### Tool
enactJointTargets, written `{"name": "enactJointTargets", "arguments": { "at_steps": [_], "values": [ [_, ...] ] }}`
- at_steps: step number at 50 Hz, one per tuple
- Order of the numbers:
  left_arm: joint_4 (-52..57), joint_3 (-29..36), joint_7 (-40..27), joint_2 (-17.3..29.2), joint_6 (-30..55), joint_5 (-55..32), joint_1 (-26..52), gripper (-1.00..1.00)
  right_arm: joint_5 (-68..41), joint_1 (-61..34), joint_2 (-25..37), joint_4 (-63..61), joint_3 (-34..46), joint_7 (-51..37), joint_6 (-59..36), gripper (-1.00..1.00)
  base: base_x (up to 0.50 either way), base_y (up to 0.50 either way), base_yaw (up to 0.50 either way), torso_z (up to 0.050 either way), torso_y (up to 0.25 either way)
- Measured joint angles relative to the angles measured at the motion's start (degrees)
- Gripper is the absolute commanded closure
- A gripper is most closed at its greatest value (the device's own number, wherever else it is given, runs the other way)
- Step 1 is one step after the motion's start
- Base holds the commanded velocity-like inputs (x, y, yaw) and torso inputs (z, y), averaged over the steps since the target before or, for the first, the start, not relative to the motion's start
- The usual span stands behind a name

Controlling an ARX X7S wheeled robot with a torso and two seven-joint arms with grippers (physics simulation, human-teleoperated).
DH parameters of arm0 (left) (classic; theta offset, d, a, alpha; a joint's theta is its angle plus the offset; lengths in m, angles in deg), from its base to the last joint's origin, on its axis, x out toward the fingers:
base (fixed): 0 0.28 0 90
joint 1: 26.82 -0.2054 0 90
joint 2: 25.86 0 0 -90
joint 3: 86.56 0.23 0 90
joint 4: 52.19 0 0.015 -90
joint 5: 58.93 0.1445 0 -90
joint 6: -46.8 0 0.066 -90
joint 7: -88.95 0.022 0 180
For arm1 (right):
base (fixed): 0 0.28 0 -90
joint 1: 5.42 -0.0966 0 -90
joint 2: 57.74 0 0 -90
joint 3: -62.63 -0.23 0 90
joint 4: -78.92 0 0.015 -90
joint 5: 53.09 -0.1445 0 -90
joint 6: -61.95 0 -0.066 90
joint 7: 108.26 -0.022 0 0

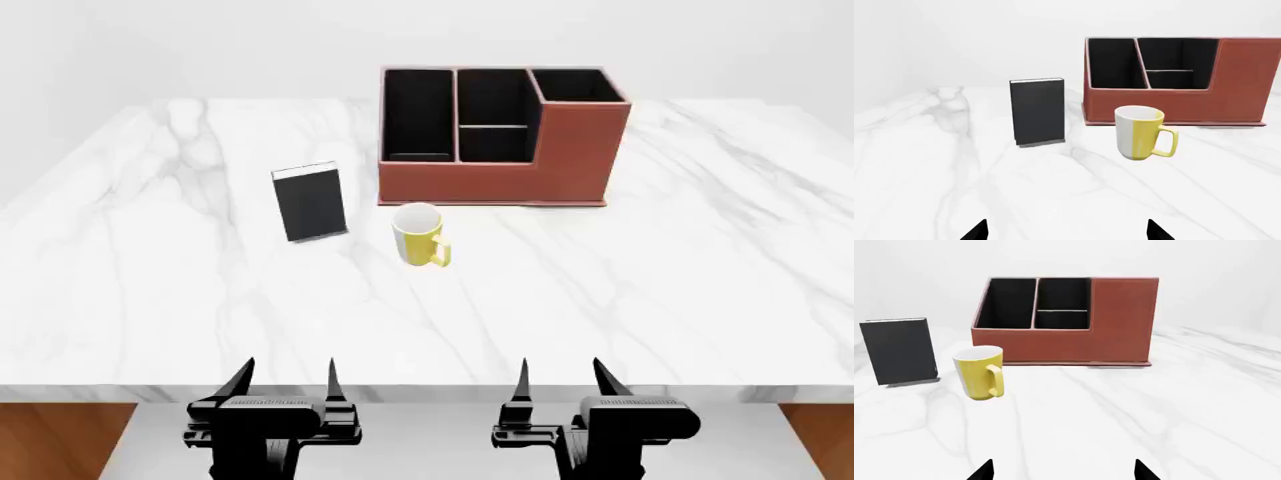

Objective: Pick up the yellow and white mug and place it to the right of the caddy.

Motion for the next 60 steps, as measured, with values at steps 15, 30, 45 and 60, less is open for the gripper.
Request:
{"name": "enactJointTargets", "arguments": {
  "at_steps": [15,30,45,60],
  "values": [
    [2.74,2.95,-2.69,1.61,5.04,-1.10,2.00,-1.00,-2.31,-1.34,2.86,-5.55,0.88,-1.85,-8.15,-1.00,0.00,0.00,0.00,0.000,0.000],
    [17.41,5.33,-6.15,4.03,20.06,0.16,8.73,-1.00,-2.22,-9.30,7.75,-18.82,1.58,-2.61,-25.45,-1.00,0.02,-0.04,0.00,0.000,0.000],
    [23.10,6.83,-8.10,5.69,26.14,0.69,12.59,-1.00,-2.18,-13.71,10.07,-22.97,2.58,-2.59,-31.95,-1.00,0.32,-0.38,0.00,0.000,0.000],
    [24.48,7.36,-9.39,6.76,27.41,0.11,13.16,-1.00,-2.37,-14.76,10.77,-22.85,3.42,-2.90,-32.88,-1.00,0.42,-0.27,0.00,0.000,0.000]
  ]
}}
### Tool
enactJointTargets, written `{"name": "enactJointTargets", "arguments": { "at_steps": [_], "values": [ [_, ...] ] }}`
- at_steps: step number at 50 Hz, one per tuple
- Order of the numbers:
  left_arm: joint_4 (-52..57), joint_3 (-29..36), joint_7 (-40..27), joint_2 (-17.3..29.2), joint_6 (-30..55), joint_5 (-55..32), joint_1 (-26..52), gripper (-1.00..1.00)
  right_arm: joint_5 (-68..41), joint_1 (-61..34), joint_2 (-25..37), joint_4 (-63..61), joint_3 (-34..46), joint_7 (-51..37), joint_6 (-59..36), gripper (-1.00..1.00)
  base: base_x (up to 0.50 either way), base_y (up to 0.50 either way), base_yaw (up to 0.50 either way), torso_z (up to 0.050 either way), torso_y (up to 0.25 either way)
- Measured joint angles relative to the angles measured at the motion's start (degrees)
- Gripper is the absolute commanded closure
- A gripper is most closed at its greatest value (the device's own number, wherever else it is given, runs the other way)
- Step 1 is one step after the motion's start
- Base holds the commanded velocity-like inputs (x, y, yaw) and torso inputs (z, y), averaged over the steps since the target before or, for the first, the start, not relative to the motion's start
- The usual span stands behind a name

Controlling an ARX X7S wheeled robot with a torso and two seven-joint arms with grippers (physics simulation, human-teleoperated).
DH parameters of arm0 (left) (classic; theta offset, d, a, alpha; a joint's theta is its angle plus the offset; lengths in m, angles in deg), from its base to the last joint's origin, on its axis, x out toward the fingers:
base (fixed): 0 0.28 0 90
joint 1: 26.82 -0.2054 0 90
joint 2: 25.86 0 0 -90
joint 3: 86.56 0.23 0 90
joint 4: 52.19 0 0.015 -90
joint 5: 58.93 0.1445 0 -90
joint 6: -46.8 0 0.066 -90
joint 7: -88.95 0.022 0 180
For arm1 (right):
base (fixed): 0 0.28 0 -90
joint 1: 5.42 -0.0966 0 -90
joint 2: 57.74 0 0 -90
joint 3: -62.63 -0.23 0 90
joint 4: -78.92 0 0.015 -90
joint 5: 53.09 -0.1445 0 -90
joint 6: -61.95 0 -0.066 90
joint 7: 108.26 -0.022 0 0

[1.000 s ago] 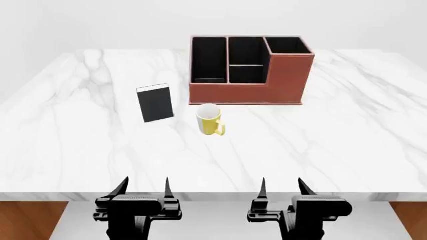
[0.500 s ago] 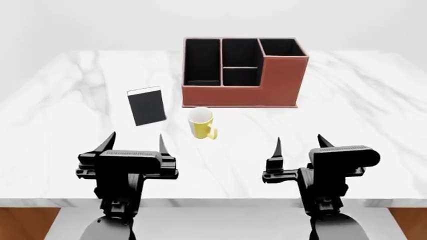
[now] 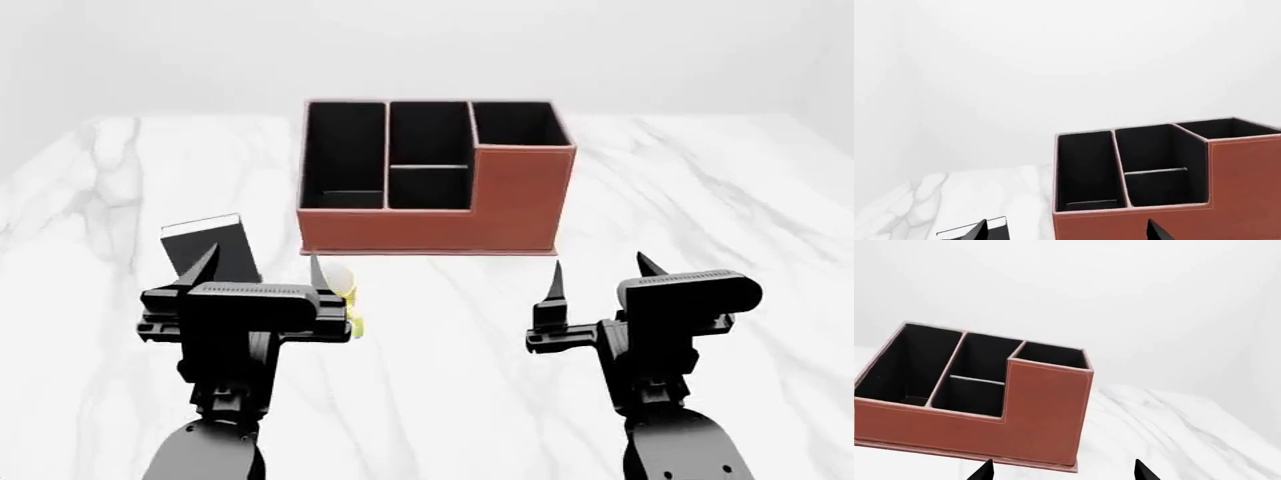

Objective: Pick up the yellow and white mug and place it to the right of the caddy.

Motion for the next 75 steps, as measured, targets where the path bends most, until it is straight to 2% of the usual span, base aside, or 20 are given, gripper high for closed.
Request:
{"name": "enactJointTargets", "arguments": {
  "at_steps": [29,50,75],
  "values": [
    [2.33,0.73,-1.53,1.65,1.13,-1.32,-0.56,-1.00,-1.07,0.01,0.52,-0.03,0.65,-0.85,0.01,-1.00,0.48,-0.16,0.00,0.000,0.001],
    [6.73,0.72,-3.65,2.55,4.96,-1.16,-0.20,-1.00,-4.16,2.05,2.07,-2.49,3.32,3.07,0.51,-1.00,0.00,0.00,0.00,0.000,0.001],
    [15.13,-1.10,-7.04,3.92,12.69,-0.03,-1.61,-1.00,-6.20,7.75,2.10,-6.42,14.90,9.05,2.40,-1.00,0.00,0.00,0.00,0.000,0.000]
  ]
}}
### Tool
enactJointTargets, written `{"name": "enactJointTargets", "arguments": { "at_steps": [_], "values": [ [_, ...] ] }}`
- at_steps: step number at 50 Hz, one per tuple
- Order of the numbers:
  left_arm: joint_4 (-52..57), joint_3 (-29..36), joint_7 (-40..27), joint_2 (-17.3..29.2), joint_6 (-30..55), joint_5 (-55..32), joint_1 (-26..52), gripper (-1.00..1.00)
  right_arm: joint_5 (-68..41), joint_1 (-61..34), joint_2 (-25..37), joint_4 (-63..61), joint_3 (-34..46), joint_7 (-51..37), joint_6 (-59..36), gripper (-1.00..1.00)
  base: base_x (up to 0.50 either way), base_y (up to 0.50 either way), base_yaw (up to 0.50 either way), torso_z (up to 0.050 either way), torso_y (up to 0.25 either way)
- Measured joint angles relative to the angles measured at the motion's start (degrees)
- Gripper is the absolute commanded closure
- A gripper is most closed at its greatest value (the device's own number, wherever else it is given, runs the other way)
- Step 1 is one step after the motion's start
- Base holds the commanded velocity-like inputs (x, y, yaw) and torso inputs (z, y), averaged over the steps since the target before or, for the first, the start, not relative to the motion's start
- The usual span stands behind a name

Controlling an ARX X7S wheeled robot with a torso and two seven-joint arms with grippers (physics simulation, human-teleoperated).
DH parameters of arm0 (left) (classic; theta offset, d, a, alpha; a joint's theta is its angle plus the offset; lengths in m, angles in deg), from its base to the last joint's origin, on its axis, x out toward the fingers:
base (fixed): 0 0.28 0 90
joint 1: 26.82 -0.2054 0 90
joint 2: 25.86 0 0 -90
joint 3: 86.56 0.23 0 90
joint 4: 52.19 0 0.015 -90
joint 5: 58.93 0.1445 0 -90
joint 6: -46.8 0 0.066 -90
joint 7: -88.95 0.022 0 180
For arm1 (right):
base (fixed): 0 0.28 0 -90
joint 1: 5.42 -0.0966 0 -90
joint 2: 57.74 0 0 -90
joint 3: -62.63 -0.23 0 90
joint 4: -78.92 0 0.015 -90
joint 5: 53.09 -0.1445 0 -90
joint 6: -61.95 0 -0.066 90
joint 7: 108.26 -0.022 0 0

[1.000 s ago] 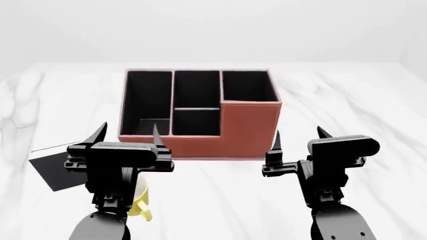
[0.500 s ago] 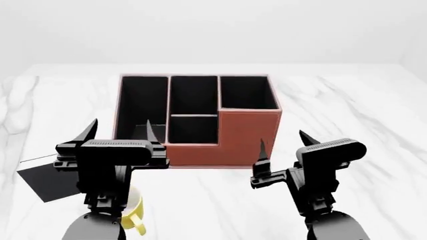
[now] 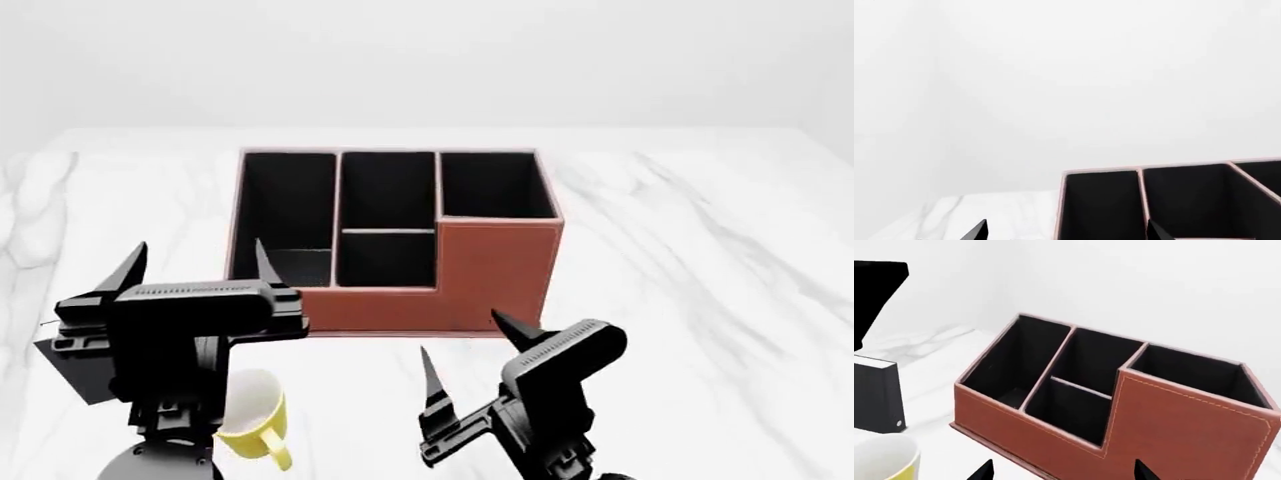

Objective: Pick up the yellow and white mug and place it to the right of the caddy.

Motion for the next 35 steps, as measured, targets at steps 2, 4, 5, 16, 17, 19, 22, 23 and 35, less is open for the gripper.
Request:
{"name": "enactJointTargets", "arguments": {
  "at_steps": [2,4,5,16,17,19,22,23,35],
  "values": [
    [0.39,-0.20,-0.14,0.10,0.29,-0.04,-0.16,-1.00,0.29,0.29,-0.16,-0.27,1.31,0.07,-0.28,-1.00,0.00,0.00,0.00,0.000,0.000],
    [0.74,-0.40,-0.26,0.21,0.53,-0.10,-0.32,-1.00,0.56,0.54,-0.32,-0.50,2.61,0.15,-0.55,-1.00,0.00,0.00,0.00,0.000,0.000],
    [0.91,-0.49,-0.32,0.26,0.64,-0.13,-0.39,-1.00,0.69,0.65,-0.40,-0.60,3.27,0.21,-0.69,-1.00,0.00,0.00,0.00,0.000,0.000],
    [2.26,-1.64,-0.85,0.91,1.31,-0.48,-1.47,-1.00,1.67,1.20,-1.43,-0.18,9.79,1.20,-1.56,-1.00,0.00,0.00,0.00,0.000,0.000],
    [2.35,-1.75,-0.88,0.96,1.32,-0.53,-1.59,-1.00,1.70,1.18,-1.54,-0.03,10.27,1.29,-1.60,-1.00,0.00,0.00,0.00,0.000,0.000],
    [2.50,-1.96,-0.95,1.07,1.31,-0.62,-1.82,-1.00,1.75,1.13,-1.78,0.29,11.15,1.48,-1.64,-1.00,0.00,0.00,0.00,0.000,0.000],
    [2.68,-2.25,-1.04,1.20,1.26,-0.78,-2.15,-1.00,1.76,1.01,-2.16,0.81,12.32,1.72,-1.67,-1.00,0.00,0.00,0.00,0.000,0.000],
    [2.74,-2.34,-1.06,1.25,1.23,-0.84,-2.25,-1.00,1.76,0.96,-2.28,0.97,12.67,1.79,-1.68,-1.00,0.00,0.00,0.00,0.000,0.000],
    [3.07,-3.27,-1.23,1.69,0.66,-1.60,-3.31,-1.00,1.39,0.15,-3.87,3.45,16.30,2.67,-1.66,-1.00,0.00,0.00,0.00,0.000,0.000]
  ]
}}
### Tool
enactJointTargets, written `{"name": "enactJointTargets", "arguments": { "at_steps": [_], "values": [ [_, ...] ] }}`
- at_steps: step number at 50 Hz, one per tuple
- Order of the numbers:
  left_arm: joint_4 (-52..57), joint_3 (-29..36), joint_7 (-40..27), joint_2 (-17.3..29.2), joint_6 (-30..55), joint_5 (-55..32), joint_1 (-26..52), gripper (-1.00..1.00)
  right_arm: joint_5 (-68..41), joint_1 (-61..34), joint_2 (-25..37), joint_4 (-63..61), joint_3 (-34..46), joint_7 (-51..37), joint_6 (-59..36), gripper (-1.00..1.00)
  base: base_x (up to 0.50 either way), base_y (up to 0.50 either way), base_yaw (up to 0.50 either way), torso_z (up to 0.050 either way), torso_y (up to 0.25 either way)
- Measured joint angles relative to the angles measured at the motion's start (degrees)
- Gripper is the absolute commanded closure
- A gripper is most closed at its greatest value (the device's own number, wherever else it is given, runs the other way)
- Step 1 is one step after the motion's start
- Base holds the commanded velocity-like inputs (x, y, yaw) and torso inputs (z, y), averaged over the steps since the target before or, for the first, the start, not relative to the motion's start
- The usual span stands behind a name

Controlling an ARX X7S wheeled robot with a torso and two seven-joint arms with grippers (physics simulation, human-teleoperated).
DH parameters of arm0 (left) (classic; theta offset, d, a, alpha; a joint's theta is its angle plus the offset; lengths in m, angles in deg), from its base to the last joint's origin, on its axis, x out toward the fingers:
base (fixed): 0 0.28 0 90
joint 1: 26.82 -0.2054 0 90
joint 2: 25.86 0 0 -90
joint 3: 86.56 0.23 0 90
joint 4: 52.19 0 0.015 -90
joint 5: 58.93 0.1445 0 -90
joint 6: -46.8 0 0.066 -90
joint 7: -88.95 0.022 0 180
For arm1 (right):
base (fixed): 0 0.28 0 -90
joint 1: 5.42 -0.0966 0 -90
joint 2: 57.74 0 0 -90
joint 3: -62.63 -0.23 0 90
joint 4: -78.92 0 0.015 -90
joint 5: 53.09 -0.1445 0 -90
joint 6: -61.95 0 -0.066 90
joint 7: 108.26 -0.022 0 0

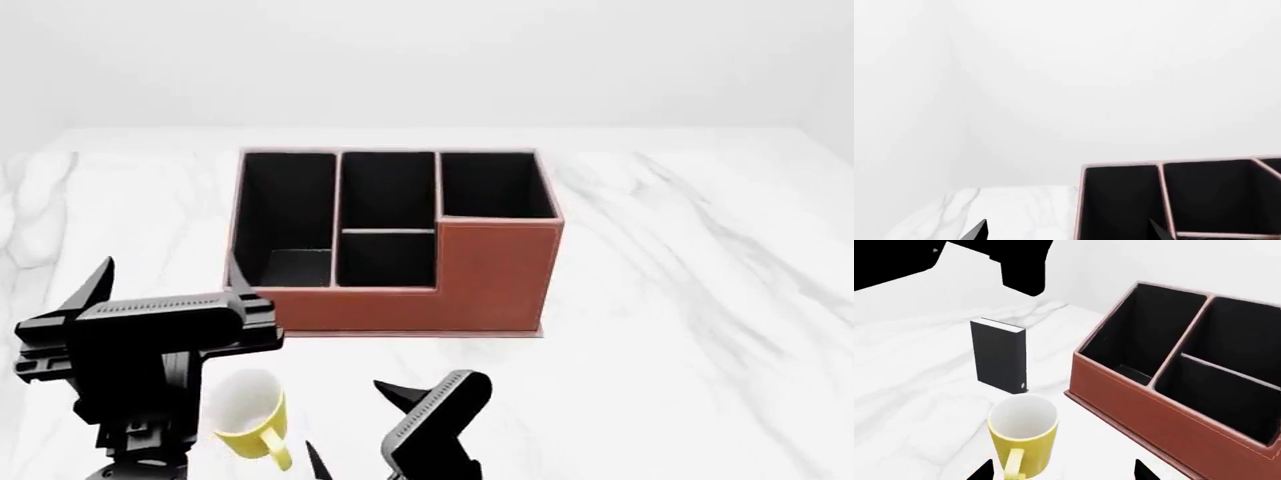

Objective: Pick up the yellow and white mug and place it to the right of the caddy.

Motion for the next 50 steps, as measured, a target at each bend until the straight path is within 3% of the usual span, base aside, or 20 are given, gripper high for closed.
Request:
{"name": "enactJointTargets", "arguments": {
  "at_steps": [33,50],
  "values": [
    [-0.75,-1.38,0.11,0.70,-2.70,-2.40,-1.65,-1.00,-0.91,-2.55,-3.22,11.47,6.57,1.20,2.58,-1.00,0.00,0.00,0.00,0.000,0.000],
    [-1.01,-1.35,0.27,1.05,-3.35,-3.48,-1.68,-1.00,-3.18,-9.77,-6.60,29.68,8.73,2.25,8.20,-1.00,0.00,0.00,0.00,0.000,0.000]
  ]
}}
